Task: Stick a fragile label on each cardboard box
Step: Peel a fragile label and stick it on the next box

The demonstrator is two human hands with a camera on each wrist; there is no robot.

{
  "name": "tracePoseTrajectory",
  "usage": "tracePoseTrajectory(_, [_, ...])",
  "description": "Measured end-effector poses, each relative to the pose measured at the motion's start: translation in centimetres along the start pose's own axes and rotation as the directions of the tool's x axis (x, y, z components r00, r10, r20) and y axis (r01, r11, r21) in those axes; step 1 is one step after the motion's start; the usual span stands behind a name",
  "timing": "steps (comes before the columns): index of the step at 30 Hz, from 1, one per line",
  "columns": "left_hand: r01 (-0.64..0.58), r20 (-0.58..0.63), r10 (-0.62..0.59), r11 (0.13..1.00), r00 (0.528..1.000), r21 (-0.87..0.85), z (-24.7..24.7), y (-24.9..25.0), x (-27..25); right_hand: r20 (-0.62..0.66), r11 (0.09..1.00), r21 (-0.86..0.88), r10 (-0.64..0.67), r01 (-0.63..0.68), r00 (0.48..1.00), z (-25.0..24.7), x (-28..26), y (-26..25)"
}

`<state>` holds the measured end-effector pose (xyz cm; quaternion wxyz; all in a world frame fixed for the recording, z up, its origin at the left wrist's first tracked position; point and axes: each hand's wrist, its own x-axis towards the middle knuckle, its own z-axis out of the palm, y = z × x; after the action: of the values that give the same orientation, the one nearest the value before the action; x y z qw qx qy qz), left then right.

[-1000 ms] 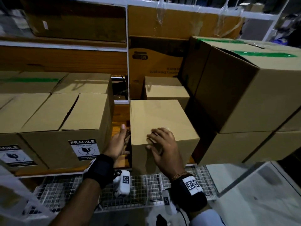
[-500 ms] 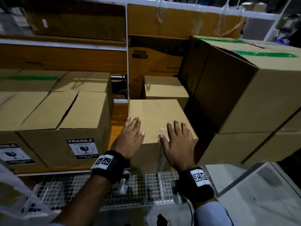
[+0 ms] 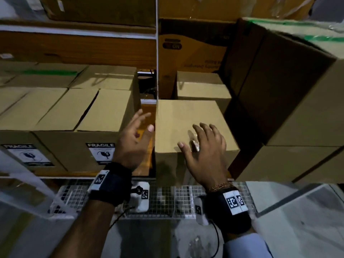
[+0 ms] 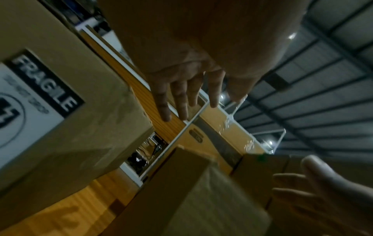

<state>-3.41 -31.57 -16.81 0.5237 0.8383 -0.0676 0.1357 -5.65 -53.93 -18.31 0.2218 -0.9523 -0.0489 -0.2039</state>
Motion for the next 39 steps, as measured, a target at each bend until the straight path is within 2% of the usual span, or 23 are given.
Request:
tracePoseTrajectory(2, [-0.018,-0.06,0.014,0.997,0.998,-0.079,-2.8,0.3,-1.0,-0.013,0.996,0.081,-0.031,0.032,0.999,0.0,-0.1,-2.8])
tracePoseTrajectory(5, [-0.147,-0.195,0.137,0.989,0.971,-0.036,-7.0,0.0,-2.6,-0.006,0.976,0.197,-0.094,0.093,0.996,0.3,-0.1,-7.5])
tracePoseTrajectory(7, [-0.179,-0.285,0.165,0.984,0.944,-0.025,-10.0,-1.3,-3.4,-0.032,0.951,0.26,-0.164,0.167,0.986,1.4,-0.2,-10.8])
tracePoseTrajectory(10, [-0.158,-0.387,0.132,0.987,0.913,-0.036,-14.7,-3.9,-4.7,-0.056,0.918,0.323,-0.225,0.231,0.973,3.8,-0.4,-16.2])
tracePoseTrajectory(14, [-0.135,-0.447,0.103,0.99,0.888,-0.041,-23.2,-7.9,-6.0,-0.043,0.895,0.373,-0.245,0.243,0.969,7.9,-0.3,-24.9])
tracePoseTrajectory(19, [-0.095,-0.559,0.073,0.995,0.826,-0.01,-34.5,-13.2,-7.3,-0.031,0.862,0.436,-0.271,0.257,0.962,13.7,0.0,-35.6])
tracePoseTrajectory(24, [-0.016,-0.616,0.026,1.0,0.787,0.022,-43.3,-18.0,-7.7,-0.016,0.835,0.463,-0.328,0.298,0.945,18.4,0.6,-43.5])
tracePoseTrajectory(29, [0.043,-0.636,-0.028,0.999,0.771,0.009,-48.0,-20.8,-6.6,0.031,0.849,0.438,-0.343,0.295,0.939,21.4,2.0,-47.7])
tracePoseTrajectory(39, [0.266,-0.592,-0.218,0.964,0.776,-0.007,-51.2,-24.2,-0.9,0.121,0.853,0.431,-0.378,0.294,0.918,25.9,7.0,-51.4])
